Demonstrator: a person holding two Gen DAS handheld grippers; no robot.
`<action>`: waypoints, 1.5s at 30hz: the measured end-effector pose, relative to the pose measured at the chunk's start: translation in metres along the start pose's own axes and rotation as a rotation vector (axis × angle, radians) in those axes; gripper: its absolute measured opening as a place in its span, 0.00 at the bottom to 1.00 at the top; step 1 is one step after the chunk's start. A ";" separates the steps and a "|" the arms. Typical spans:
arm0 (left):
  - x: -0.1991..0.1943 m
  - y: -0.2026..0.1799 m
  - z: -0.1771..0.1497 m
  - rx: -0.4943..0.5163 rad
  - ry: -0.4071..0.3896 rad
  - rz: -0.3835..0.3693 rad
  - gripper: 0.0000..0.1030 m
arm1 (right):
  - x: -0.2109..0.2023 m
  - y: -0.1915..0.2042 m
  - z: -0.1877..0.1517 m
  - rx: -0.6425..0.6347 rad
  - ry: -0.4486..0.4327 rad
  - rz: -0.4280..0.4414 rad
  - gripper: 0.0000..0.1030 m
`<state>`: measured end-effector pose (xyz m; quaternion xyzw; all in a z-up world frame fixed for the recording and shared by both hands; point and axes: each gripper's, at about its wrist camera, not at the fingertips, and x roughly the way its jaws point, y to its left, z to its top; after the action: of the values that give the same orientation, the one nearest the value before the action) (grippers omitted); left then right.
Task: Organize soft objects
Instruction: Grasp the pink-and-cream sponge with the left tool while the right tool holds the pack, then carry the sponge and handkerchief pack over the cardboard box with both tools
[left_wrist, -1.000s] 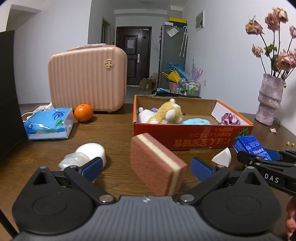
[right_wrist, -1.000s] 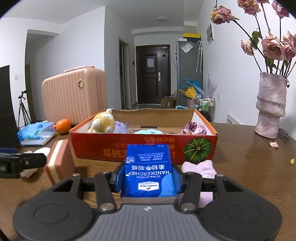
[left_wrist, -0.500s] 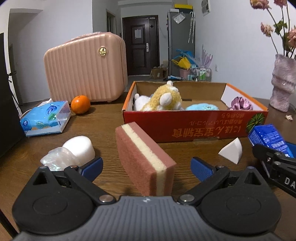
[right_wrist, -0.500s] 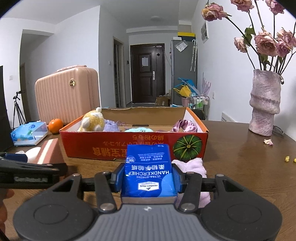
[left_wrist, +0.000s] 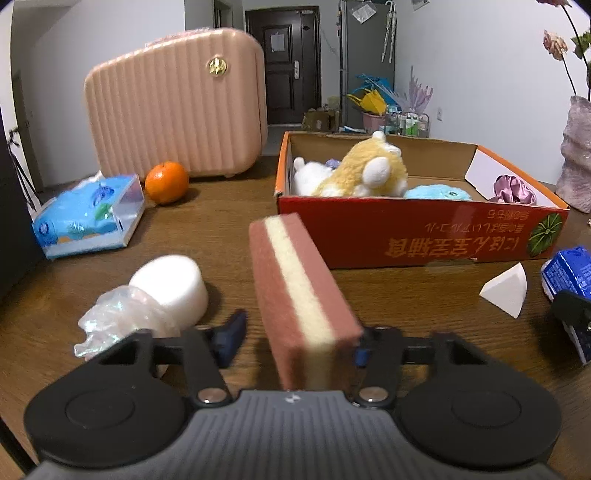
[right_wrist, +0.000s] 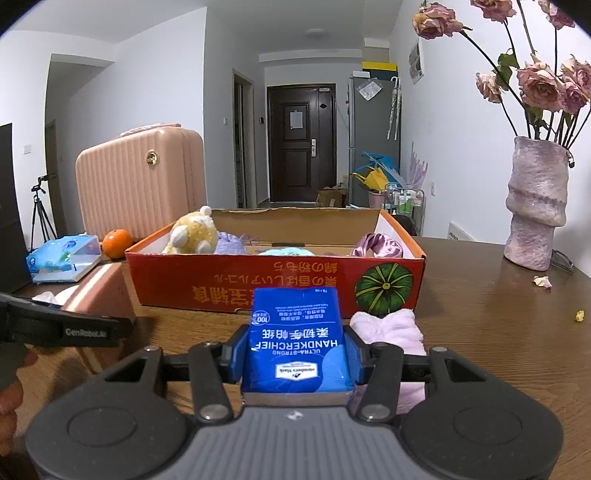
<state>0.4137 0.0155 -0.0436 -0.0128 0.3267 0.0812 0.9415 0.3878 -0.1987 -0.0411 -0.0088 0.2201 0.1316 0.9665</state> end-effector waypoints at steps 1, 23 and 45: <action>0.000 0.003 -0.001 0.000 0.009 -0.013 0.31 | 0.000 0.000 0.000 -0.002 0.000 0.003 0.49; -0.070 -0.007 -0.008 0.070 -0.189 -0.104 0.30 | -0.006 0.002 0.002 -0.007 -0.030 0.015 0.49; -0.085 -0.039 0.029 0.034 -0.303 -0.204 0.30 | -0.016 -0.003 0.033 -0.037 -0.179 -0.058 0.49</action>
<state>0.3721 -0.0334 0.0307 -0.0175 0.1796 -0.0195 0.9834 0.3886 -0.2030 -0.0044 -0.0210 0.1301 0.1079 0.9854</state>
